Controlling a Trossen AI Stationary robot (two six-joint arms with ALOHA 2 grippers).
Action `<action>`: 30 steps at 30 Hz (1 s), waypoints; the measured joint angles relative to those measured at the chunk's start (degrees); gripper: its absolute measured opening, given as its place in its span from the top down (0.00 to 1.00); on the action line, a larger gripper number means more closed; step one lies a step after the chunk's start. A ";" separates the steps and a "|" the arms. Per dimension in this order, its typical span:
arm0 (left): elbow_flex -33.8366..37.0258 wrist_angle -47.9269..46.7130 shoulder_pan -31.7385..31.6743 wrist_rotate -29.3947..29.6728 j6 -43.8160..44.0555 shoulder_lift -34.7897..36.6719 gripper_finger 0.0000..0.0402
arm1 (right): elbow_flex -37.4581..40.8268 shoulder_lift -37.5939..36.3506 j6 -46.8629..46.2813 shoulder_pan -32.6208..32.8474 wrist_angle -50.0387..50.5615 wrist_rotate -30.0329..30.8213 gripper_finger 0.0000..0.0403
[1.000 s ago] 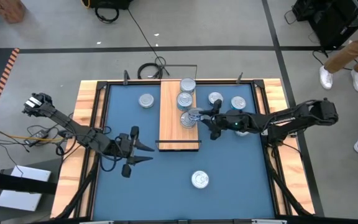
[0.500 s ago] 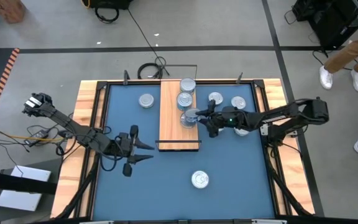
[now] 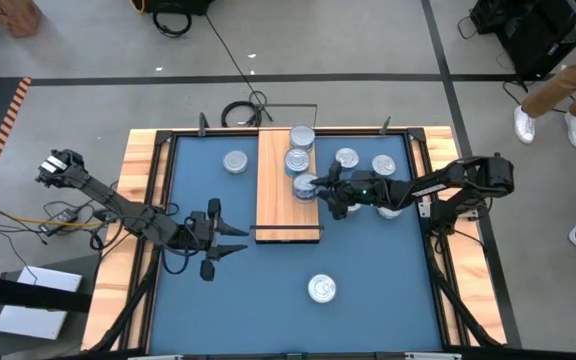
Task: Stack canned seafood by type on shelf
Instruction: Stack the blue tuna can on top of the other blue tuna can on the shelf
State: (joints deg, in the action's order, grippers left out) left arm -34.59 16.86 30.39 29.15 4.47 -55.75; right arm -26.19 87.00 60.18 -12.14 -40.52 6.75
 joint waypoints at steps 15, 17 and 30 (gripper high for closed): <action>0.00 -0.02 0.00 -0.26 0.46 0.00 0.66 | 0.17 0.00 -0.72 0.17 -0.01 0.24 0.32; 0.00 -0.02 0.00 -0.28 0.46 0.00 0.66 | 0.17 -0.02 -0.72 0.17 -0.12 0.26 0.30; 0.00 -0.02 0.00 -0.37 0.50 0.00 0.66 | -0.27 -0.07 -1.97 1.48 0.49 0.24 0.27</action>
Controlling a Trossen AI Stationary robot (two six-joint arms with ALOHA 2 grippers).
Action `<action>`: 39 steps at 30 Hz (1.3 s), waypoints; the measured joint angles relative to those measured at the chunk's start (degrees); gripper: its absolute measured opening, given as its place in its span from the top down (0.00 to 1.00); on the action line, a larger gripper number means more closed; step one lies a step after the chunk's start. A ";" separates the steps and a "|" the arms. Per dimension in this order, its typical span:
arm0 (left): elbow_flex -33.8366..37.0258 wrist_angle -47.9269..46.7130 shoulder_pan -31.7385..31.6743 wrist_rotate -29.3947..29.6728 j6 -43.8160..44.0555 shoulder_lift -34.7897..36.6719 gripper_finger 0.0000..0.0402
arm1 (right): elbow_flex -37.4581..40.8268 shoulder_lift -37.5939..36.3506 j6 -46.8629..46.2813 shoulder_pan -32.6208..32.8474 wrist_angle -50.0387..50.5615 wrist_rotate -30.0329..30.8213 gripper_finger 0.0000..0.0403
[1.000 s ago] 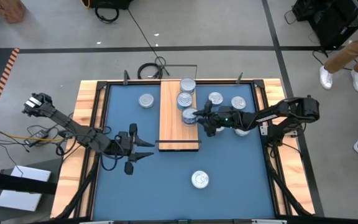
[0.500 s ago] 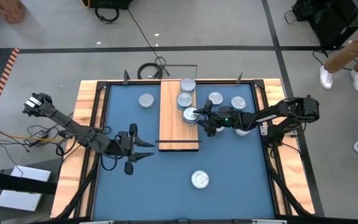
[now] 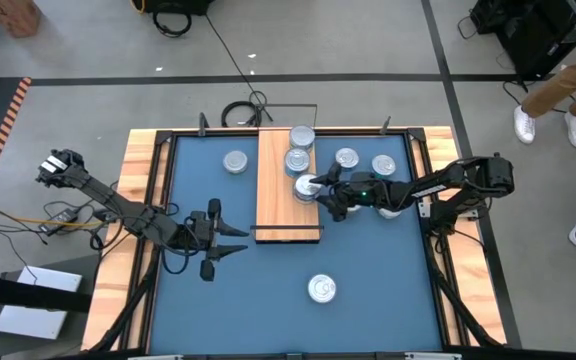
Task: Stack canned seafood by type on shelf
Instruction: Stack the blue tuna can on top of the other blue tuna can on the shelf, then adjust the stacked yellow blue tuna cans on the shelf
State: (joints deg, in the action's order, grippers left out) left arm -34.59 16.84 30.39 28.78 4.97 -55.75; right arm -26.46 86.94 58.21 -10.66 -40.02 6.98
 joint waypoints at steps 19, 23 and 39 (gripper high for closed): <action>0.00 -0.03 0.00 -1.86 0.08 0.00 0.66 | -10.58 0.03 -11.32 0.14 19.64 -3.66 0.26; 0.00 -0.04 0.00 -1.86 0.28 0.00 0.66 | -10.93 0.07 -12.81 0.14 19.56 -4.41 0.26; -0.02 -0.85 0.00 -1.84 1.27 0.00 0.66 | -11.02 -2.96 -17.93 0.19 19.51 -6.87 0.27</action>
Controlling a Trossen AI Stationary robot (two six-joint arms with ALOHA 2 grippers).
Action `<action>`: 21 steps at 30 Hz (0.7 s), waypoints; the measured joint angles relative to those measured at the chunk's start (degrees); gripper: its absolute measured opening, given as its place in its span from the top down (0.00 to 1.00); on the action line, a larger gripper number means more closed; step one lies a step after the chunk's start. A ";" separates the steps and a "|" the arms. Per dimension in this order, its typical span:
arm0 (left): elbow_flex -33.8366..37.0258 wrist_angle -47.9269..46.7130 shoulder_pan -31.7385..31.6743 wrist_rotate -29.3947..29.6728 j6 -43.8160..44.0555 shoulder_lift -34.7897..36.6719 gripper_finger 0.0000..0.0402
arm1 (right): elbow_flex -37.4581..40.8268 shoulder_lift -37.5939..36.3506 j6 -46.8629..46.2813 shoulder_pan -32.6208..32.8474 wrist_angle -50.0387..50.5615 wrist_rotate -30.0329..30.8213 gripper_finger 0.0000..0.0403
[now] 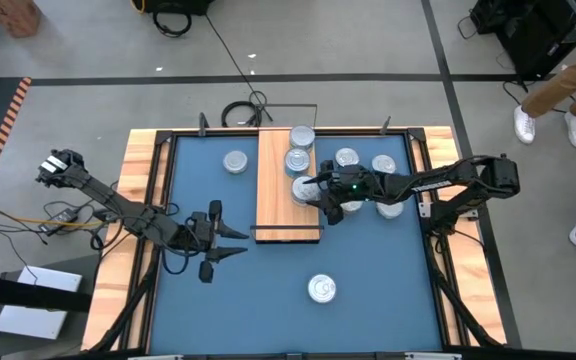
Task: Stack canned seafood by type on shelf
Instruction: Adjust the stacked yellow blue tuna cans on the shelf
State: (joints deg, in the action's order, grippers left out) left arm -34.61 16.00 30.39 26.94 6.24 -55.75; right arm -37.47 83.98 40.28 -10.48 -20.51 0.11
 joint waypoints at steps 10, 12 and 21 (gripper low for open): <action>0.00 -4.24 -10.72 -2.56 -2.01 -0.90 0.94 | 0.02 -10.36 -4.41 0.24 7.78 3.62 0.38; 0.00 -4.23 -14.40 -4.70 -3.54 -0.88 0.98 | 0.02 -12.35 -6.11 0.22 9.91 4.82 0.46; 0.00 -2.93 -36.14 -28.40 -9.60 -1.24 0.99 | 0.02 -17.03 -12.87 -1.73 17.20 6.03 0.96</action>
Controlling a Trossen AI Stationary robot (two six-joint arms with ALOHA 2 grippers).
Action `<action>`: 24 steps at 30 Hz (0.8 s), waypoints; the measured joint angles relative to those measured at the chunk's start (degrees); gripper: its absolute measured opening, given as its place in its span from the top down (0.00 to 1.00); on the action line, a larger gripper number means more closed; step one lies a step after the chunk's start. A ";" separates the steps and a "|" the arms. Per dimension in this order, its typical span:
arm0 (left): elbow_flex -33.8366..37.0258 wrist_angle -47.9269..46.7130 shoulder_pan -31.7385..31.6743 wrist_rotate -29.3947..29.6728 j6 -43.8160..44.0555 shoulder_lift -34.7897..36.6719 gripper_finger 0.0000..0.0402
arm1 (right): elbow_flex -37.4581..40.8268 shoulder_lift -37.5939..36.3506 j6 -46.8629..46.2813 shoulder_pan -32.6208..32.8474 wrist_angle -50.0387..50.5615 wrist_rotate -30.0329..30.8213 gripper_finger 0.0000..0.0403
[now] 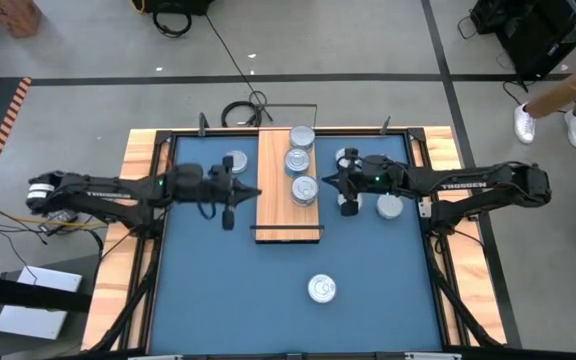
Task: Stack canned seafood by type on shelf
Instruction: Adjust the stacked yellow blue tuna cans on the shelf
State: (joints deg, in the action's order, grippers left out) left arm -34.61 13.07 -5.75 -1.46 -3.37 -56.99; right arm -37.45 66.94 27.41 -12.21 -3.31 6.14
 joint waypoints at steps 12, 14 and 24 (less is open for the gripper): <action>0.04 3.98 -22.16 -24.39 -2.70 -12.33 1.00 | 0.02 5.16 -7.14 -5.73 -1.94 -0.69 0.98; 0.04 7.53 -24.35 -27.32 -3.53 -15.48 1.00 | 0.04 5.76 -7.66 -6.26 -2.52 -0.71 0.98; -0.31 16.20 -33.78 -36.46 -3.97 -28.51 1.00 | 0.04 7.85 -15.69 -10.42 -4.49 -3.24 0.99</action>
State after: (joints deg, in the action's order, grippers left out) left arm -34.92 29.26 -39.53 -37.91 -7.34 -85.50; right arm -37.41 74.80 11.71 -22.63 -7.80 2.90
